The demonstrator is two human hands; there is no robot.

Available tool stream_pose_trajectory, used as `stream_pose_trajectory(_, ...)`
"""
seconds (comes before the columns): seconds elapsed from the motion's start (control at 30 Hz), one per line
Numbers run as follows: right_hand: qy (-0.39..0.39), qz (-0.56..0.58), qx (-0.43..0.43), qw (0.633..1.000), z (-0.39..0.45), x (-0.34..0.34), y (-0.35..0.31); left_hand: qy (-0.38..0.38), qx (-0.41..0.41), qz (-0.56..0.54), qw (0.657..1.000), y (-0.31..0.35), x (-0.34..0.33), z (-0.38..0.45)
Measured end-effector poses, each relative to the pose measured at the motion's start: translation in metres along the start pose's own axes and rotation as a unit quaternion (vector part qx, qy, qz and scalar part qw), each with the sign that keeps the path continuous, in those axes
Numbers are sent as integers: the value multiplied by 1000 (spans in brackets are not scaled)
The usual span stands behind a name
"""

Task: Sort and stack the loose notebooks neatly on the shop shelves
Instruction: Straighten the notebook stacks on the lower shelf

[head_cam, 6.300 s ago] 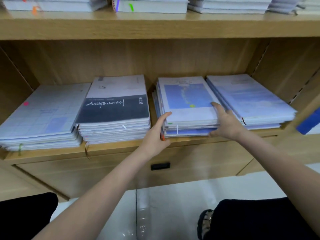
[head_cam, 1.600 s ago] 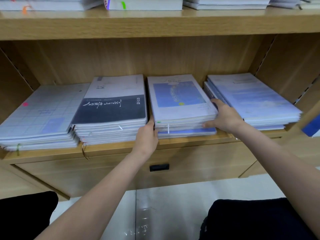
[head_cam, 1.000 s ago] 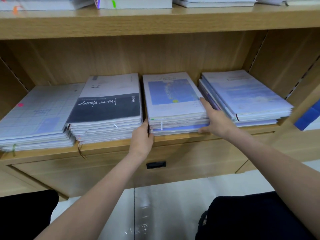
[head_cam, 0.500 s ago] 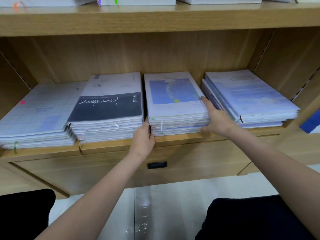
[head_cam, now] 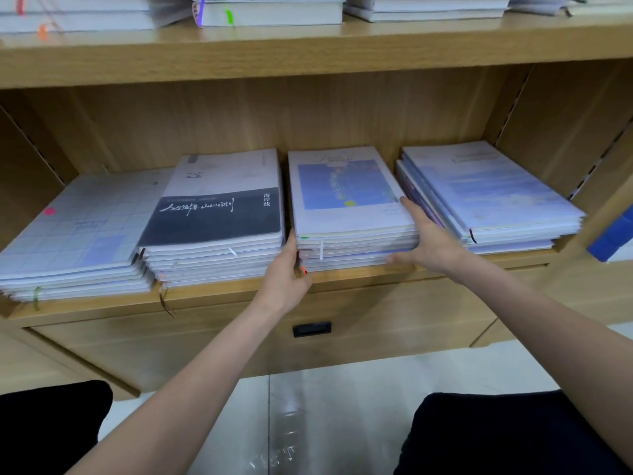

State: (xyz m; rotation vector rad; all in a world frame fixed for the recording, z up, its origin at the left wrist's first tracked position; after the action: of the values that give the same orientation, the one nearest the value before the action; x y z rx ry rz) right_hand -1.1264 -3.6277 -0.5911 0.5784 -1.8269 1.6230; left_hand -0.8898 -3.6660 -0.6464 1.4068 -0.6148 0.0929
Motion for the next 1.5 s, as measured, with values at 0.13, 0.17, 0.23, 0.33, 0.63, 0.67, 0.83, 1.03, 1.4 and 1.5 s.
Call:
stream_pose_trajectory(0.13,-4,11,0,1000,-3,-1,-1,-5,19,-8,1000,5,-1,4)
stream_pose_trajectory(0.17,-7,14,-3,1000,-2,0,0,-7,24,-5,1000,6,-1,4)
stream_pose_trajectory(0.23,-10,17,-7,1000,0,1,1,-17,27,2,999,6,-1,4)
stream_pose_trajectory(0.33,0,30,-15,999,2,3,0,-33,26,-3,999,5,0,4)
stream_pose_trajectory(0.63,18,168,-29,985,5,8,-7,-52,54,-70,995,19,1,3)
stream_pose_trajectory(0.67,20,181,-24,983,4,9,-10,-55,58,-62,995,20,1,3)
stream_pose_trajectory(0.83,4,213,-27,977,5,4,-13,-53,78,-43,995,21,2,3)
stream_pose_trajectory(1.03,-3,233,-33,972,6,3,-12,-56,74,-33,995,23,2,-2)
stream_pose_trajectory(1.4,-28,243,-62,968,3,3,0,-62,92,-107,988,20,-3,-18)
stream_pose_trajectory(1.5,-33,260,-65,963,4,3,0,-52,92,-111,988,21,-5,-17)
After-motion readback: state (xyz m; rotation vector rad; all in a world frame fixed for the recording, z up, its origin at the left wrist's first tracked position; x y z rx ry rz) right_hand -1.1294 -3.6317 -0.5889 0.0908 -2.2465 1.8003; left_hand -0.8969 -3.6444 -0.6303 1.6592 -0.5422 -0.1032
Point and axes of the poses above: each hand's wrist, its own z-axis towards the middle knuckle, its own x-axis out of the back of the hand, y = z × x, the point moved 1 cm from there along z, towards the middle knuckle, and after that the axes turned 2 degrees about z, right-handed, at the moved point
